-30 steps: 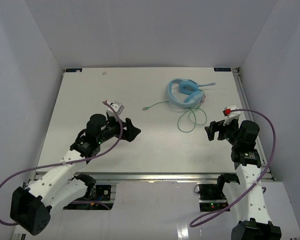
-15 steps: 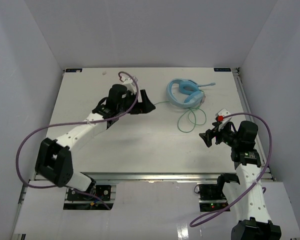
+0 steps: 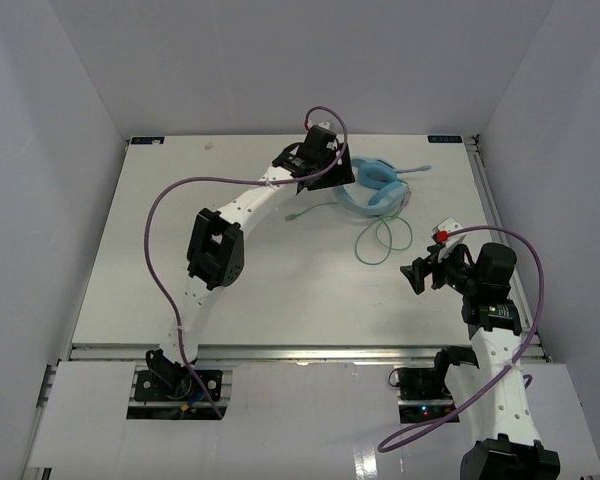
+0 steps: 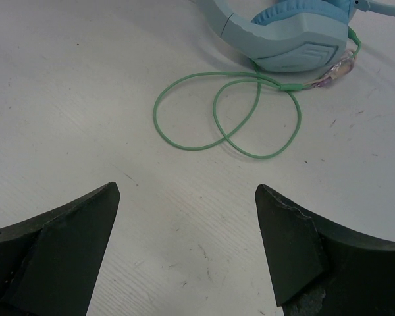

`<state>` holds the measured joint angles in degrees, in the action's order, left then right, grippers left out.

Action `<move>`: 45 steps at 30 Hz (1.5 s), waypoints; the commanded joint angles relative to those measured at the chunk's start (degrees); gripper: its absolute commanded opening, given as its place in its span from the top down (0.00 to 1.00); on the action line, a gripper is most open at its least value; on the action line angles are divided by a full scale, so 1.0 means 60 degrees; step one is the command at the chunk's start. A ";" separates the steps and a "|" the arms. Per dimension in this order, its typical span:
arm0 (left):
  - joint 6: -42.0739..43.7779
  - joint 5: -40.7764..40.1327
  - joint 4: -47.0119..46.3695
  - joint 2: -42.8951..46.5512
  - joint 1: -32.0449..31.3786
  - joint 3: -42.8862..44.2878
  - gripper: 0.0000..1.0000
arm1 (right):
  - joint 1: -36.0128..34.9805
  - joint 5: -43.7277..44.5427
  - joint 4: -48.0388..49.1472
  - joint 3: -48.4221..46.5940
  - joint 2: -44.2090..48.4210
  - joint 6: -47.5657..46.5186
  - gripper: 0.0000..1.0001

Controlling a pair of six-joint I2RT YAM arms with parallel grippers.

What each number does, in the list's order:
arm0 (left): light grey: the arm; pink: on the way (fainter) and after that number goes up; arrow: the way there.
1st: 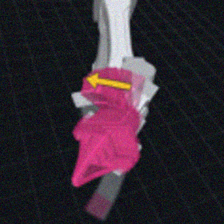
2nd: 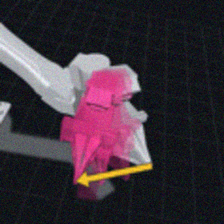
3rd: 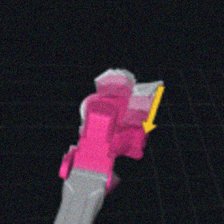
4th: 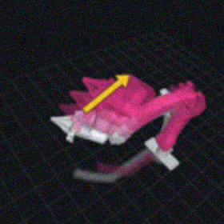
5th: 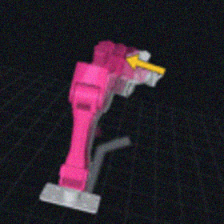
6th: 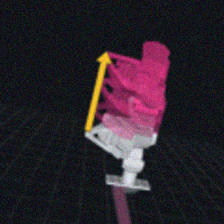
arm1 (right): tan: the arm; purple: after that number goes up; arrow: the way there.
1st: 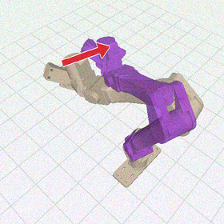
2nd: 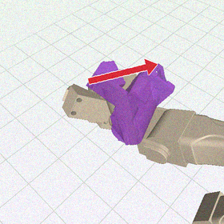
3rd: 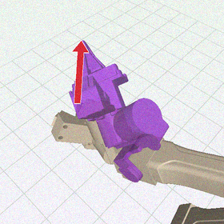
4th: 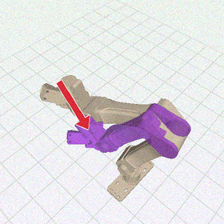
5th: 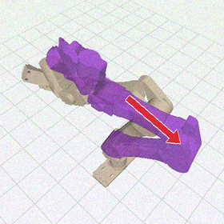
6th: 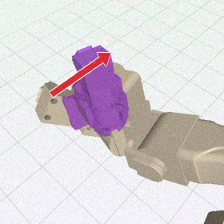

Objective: Wrap the headphones

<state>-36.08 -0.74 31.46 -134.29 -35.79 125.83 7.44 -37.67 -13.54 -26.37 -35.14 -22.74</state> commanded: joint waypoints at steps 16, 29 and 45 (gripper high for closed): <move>0.2098 -0.2308 0.0207 -0.1673 -0.0467 0.1878 0.29 | 0.0093 -0.0110 0.0248 -0.0073 0.0304 0.0216 0.10; 0.2821 -0.2016 -0.0743 -0.2009 -0.0465 0.1620 0.33 | 0.0166 -0.0156 0.0235 -0.0058 0.0333 0.0242 0.10; 0.2550 -0.1533 -0.0783 -0.1913 -0.0465 0.1316 0.69 | 0.0306 -0.0204 0.0206 -0.0058 0.0414 0.0275 0.10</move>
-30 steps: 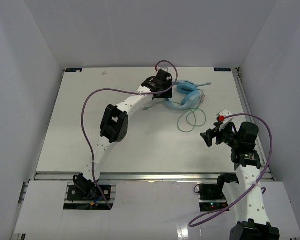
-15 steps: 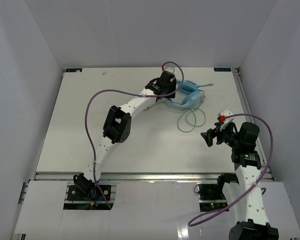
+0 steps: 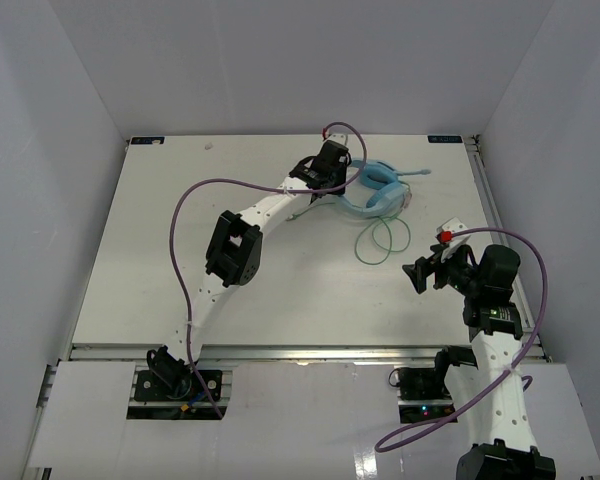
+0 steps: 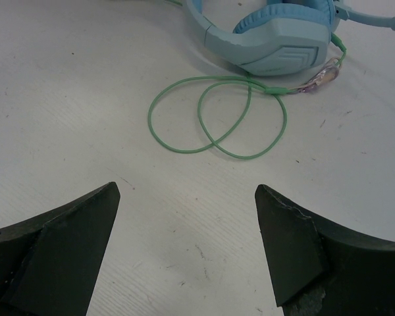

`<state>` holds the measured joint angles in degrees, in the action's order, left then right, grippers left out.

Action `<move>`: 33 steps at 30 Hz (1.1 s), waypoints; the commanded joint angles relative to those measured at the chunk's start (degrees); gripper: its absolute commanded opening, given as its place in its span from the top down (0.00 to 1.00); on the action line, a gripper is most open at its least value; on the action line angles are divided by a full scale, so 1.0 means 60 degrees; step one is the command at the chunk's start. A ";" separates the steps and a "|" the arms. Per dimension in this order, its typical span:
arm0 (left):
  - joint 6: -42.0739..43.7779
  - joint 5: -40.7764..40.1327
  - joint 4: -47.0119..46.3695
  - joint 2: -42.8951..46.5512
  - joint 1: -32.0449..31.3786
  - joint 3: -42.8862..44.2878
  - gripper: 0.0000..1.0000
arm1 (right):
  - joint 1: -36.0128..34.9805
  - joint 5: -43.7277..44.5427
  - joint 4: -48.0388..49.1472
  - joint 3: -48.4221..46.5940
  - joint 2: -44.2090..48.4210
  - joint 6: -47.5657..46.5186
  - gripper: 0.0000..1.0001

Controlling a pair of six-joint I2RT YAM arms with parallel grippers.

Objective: Wrap the headphones

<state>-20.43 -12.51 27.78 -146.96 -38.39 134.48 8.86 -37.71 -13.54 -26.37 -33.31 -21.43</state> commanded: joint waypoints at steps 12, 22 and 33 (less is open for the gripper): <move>-0.2899 0.2751 -0.1507 0.5342 0.1438 -0.4985 1.00 | 0.0090 -0.1422 -0.1162 -0.0654 0.0538 -0.1446 0.10; -0.2950 0.3628 -0.1813 1.1167 0.3169 -1.0459 1.00 | 0.0075 -0.4532 -0.3036 -0.3224 -0.0510 -0.3420 0.10; -0.2906 0.3932 -0.0503 1.4391 0.3293 -1.1860 1.00 | -0.2569 -0.4268 0.1666 -0.3751 -0.2620 0.2364 0.10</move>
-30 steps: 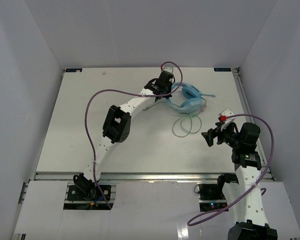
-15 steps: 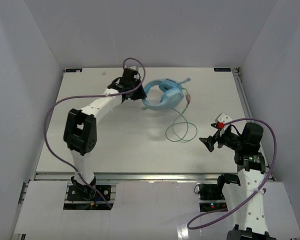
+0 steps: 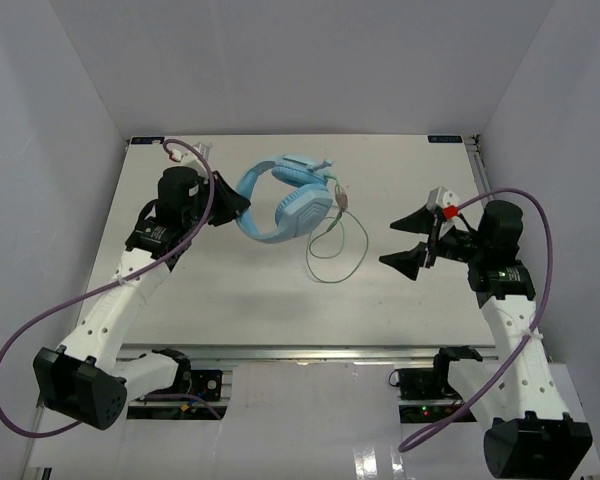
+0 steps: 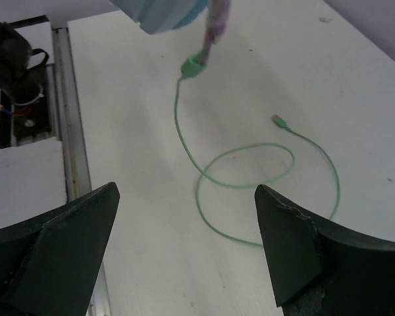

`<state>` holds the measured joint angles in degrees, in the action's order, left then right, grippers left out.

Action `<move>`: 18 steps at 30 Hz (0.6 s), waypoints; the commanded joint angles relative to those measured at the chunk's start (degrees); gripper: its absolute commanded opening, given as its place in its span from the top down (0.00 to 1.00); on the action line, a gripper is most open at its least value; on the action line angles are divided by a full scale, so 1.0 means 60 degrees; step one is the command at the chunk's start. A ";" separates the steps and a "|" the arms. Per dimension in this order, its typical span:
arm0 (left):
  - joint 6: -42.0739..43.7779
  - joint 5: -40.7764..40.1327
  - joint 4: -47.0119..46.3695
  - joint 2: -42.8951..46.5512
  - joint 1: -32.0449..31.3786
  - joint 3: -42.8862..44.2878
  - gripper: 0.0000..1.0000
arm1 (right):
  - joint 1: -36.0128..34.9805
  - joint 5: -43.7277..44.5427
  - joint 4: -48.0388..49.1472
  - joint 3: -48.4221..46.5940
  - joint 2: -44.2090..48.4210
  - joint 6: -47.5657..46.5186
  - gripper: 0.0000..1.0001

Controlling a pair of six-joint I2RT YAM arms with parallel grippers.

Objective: Wrap the headphones

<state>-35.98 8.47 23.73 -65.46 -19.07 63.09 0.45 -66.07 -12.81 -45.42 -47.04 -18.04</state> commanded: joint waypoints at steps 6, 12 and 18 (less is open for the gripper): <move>-0.0936 0.1149 0.0502 0.1100 0.0074 0.0416 1.00 | -0.2245 -0.0077 0.1926 -0.0355 -0.1332 0.1053 0.10; -0.1405 0.1714 0.0586 0.0903 0.0074 0.0886 1.00 | -0.3635 0.0565 -0.1340 -0.0662 -0.2164 -0.5082 0.10; -0.1658 0.2001 0.0615 0.0934 0.0074 0.1045 1.00 | -0.4148 0.2058 -0.0578 -0.0566 -0.3027 -0.6541 0.10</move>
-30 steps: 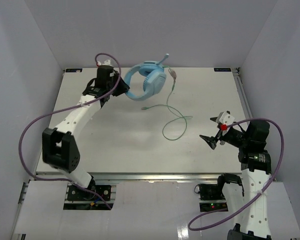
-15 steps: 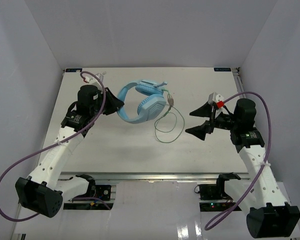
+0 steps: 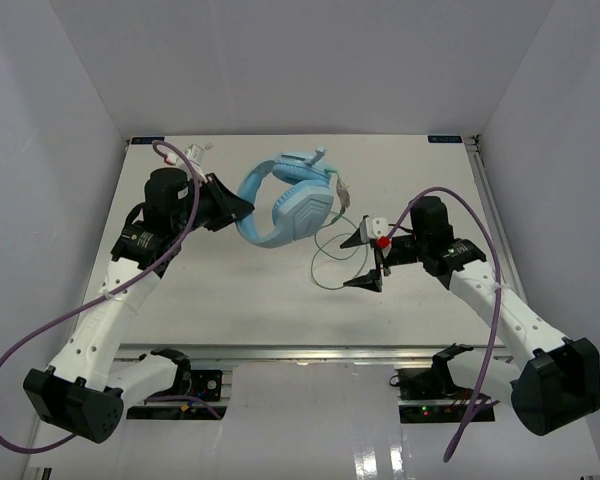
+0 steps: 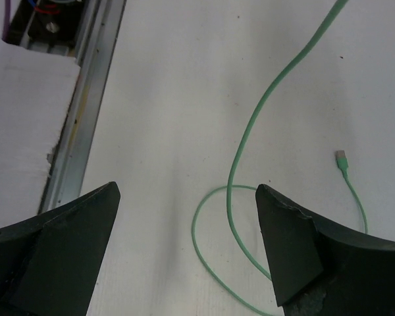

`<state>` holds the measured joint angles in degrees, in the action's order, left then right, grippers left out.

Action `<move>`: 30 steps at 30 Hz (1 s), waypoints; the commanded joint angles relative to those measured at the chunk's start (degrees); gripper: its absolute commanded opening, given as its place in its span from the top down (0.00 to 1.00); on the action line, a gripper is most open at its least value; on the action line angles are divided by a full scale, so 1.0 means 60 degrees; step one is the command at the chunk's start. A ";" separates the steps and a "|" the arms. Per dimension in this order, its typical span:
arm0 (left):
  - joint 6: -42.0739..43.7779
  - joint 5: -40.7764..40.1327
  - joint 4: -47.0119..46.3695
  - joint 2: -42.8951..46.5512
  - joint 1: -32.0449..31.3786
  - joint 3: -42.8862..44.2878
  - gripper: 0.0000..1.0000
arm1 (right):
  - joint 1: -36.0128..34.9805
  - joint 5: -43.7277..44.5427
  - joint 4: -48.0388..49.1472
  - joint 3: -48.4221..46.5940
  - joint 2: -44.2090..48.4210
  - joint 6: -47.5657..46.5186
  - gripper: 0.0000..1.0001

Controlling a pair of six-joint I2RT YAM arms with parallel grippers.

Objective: Wrap the headphones

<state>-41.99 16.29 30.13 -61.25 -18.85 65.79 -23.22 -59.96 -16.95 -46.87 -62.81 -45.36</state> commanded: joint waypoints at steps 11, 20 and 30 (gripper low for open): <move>-0.1285 0.1115 -0.0341 0.0529 0.0036 0.1095 1.00 | -0.0805 0.1705 0.1374 0.0572 -0.1847 -0.3243 0.24; -0.1638 -0.0870 -0.0168 0.0770 0.0036 0.1618 1.00 | -0.0818 0.1638 0.0804 0.1604 -0.0532 -0.3306 0.77; -0.2592 -0.4029 -0.0840 0.0216 0.0045 0.1249 1.00 | -0.0824 0.2547 -0.0619 0.0398 0.1148 -0.1528 0.92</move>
<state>-52.45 2.53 31.51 -58.54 -18.86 72.51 -27.86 -47.65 -15.55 -37.96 -57.51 -60.22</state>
